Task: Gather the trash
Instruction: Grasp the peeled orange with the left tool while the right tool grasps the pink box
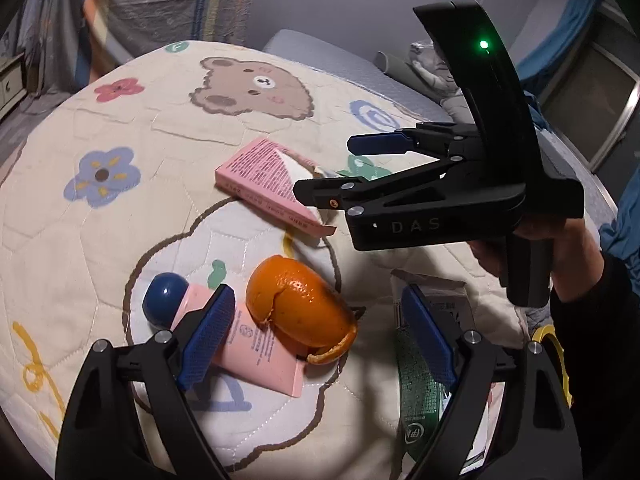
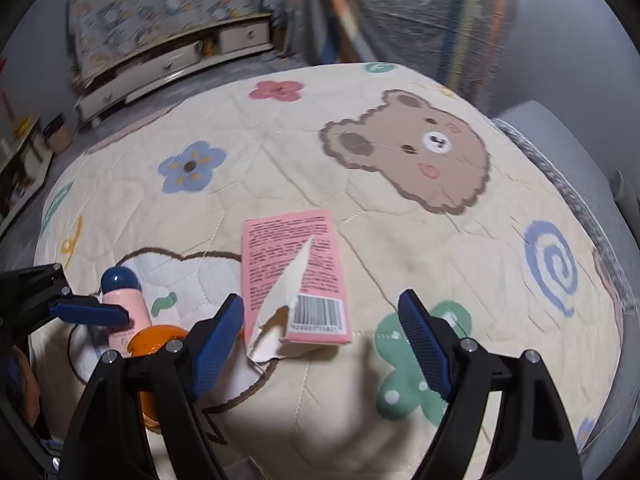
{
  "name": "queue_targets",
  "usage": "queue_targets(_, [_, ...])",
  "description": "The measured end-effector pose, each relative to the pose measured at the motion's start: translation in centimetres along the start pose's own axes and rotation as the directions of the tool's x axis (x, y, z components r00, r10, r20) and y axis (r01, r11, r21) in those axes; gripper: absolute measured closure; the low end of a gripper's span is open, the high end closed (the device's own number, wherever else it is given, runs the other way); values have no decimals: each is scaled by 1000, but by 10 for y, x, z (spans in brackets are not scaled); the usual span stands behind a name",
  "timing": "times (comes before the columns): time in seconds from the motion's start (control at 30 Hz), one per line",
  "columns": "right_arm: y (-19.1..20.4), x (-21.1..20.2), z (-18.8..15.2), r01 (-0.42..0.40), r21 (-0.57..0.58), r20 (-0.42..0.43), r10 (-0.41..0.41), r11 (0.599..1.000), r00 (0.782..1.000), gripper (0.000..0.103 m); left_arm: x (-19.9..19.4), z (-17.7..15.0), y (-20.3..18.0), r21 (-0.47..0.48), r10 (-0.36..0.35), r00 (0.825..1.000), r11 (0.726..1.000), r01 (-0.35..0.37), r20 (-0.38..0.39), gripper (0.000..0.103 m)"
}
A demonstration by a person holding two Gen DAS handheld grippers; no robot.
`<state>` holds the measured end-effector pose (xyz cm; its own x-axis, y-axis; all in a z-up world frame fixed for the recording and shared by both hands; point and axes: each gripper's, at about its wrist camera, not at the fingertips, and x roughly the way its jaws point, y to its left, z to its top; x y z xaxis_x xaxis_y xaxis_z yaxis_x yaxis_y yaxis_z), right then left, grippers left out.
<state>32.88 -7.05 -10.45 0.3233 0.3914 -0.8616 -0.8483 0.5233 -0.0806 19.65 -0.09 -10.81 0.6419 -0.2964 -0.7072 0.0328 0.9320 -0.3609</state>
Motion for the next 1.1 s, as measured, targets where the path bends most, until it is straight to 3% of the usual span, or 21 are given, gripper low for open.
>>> queue_targets(0.23, [8, 14, 11, -28, -97, -70, 22, 995, 997, 26, 7, 1, -4, -3, 15, 1000, 1000, -15, -5, 23])
queue_targets(0.57, [6, 36, 20, -23, -107, -144, 8, 994, 990, 27, 19, 6, 1, -18, 19, 1000, 1000, -19, -7, 26])
queue_targets(0.67, [5, 42, 21, -24, -107, -161, 6, 994, 987, 34, 22, 6, 3, -11, 35, 999, 999, -35, -3, 37])
queue_targets(0.73, [4, 47, 21, -19, -103, -169, 1, 994, 986, 42, 24, 5, 6, -15, 58, 998, 998, -58, 5, 52])
queue_targets(0.8, [2, 49, 24, -17, -88, -168, 2, 996, 986, 42, 28, 6, 10, -22, 66, 998, 998, -66, 2, 59])
queue_targets(1.1, [-5, 53, 34, 22, -62, -140, -31, 998, 990, 53, 29, 9, 15, -7, 58, 998, 998, -58, 20, 72])
